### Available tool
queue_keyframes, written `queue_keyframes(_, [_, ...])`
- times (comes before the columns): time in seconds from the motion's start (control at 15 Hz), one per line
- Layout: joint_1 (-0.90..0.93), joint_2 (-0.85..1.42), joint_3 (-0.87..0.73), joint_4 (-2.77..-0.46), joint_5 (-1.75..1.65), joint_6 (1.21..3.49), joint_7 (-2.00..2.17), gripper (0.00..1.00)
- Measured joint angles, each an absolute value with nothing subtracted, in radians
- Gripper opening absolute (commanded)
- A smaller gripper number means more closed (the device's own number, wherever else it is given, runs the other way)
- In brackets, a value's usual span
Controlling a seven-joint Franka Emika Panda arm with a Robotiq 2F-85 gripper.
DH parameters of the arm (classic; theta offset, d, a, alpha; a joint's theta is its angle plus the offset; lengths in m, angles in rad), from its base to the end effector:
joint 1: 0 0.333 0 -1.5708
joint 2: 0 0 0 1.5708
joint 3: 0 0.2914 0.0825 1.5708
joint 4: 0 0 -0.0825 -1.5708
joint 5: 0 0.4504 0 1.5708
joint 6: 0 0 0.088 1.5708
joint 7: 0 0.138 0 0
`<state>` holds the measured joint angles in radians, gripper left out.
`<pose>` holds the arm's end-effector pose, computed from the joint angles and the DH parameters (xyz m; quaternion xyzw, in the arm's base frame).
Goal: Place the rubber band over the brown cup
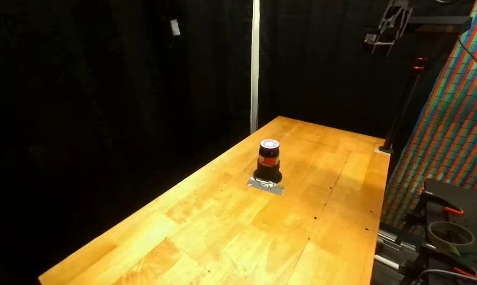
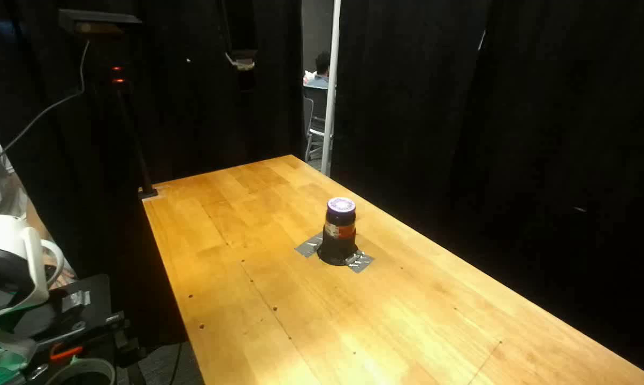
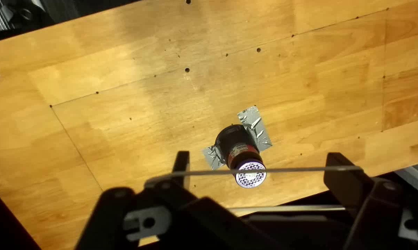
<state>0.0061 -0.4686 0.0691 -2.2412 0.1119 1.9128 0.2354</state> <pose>0.5042 0.0506 0.4961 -0.9921 0.0974 -0.0631 0.0484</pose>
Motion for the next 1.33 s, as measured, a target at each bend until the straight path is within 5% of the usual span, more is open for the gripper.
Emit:
queue_keyframes(0.6, [0.007,-0.413,0.092,-2.207,0.104,1.914,0.235,1.0])
queue_keyframes(1.33, [0.064,0.271,0.128,-1.893,-0.134,2.276,0.267,1.0])
